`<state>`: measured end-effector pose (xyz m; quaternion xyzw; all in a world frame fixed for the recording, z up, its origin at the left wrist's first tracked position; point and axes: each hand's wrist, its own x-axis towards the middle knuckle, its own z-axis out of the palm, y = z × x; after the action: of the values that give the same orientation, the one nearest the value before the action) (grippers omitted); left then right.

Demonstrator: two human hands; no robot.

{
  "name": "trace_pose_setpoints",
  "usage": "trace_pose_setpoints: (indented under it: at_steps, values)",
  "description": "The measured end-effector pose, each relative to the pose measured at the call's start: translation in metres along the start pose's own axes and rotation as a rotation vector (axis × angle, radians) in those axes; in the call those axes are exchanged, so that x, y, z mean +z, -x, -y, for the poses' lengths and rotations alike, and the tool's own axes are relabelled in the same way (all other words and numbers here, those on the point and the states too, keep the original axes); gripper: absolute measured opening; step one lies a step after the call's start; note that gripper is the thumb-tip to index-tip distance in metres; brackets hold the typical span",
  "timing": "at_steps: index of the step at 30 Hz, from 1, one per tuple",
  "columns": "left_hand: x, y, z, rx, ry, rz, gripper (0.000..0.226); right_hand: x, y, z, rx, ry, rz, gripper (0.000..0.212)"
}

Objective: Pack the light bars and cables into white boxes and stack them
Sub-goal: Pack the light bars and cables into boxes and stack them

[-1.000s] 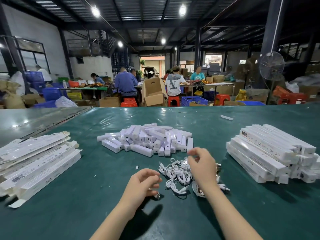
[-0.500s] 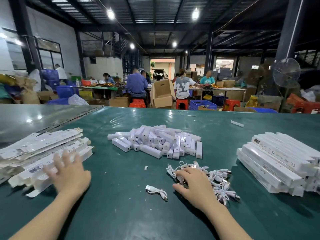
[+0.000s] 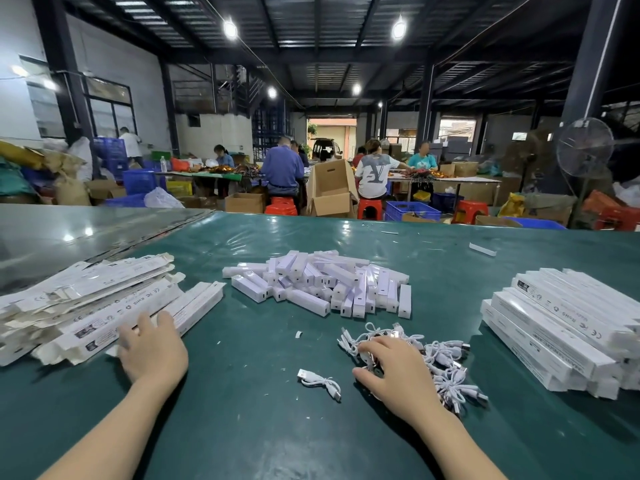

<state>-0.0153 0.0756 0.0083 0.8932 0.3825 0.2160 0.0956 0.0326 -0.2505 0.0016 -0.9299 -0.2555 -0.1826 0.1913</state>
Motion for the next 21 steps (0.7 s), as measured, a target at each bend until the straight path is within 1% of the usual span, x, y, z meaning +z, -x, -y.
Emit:
trace_pose_setpoints:
  at_steps: [3, 6, 9, 11, 13, 15, 16, 18, 20, 21]
  values:
    - [0.002, 0.007, -0.008, 0.018, -0.052, -0.040, 0.028, 0.001, -0.001, 0.002, 0.020, 0.002, -0.041, 0.034]
    - [0.004, 0.016, -0.020, 0.053, -0.049, -0.033, 0.028, -0.002, -0.001, 0.007, 0.064, -0.070, -0.194, 0.023]
    - [0.007, 0.029, -0.035, 0.034, 0.060, 0.032, 0.031, -0.006, -0.002, 0.014, 0.074, -0.198, -0.320, 0.012]
    - [0.005, 0.033, -0.040, -0.028, 0.134, 0.086, 0.031, -0.008, 0.000, 0.022, 0.030, -0.235, -0.327, 0.007]
    - [0.003, 0.035, -0.039, -0.053, 0.083, 0.110, 0.031, -0.008, 0.001, 0.029, -0.047, -0.229, -0.313, 0.005]
    - [0.004, 0.036, -0.036, -0.035, 0.052, 0.084, 0.026, -0.007, 0.002, 0.033, -0.104, -0.230, -0.305, 0.005]
    - [0.004, 0.038, -0.035, -0.017, 0.110, 0.047, 0.023, -0.007, 0.003, 0.036, -0.112, -0.249, -0.291, 0.005]
    - [0.002, 0.045, -0.034, 0.031, 0.395, -0.043, 0.020, -0.005, 0.002, 0.043, -0.089, -0.343, -0.235, 0.008]
    - [-0.004, 0.053, -0.043, 0.132, 0.684, -0.076, 0.019, -0.005, -0.001, 0.049, 0.018, -0.537, -0.180, 0.009]
    - [-0.008, 0.060, -0.050, 0.233, 0.757, -0.075, 0.018, -0.007, -0.003, 0.054, 0.108, -0.683, -0.141, 0.010]
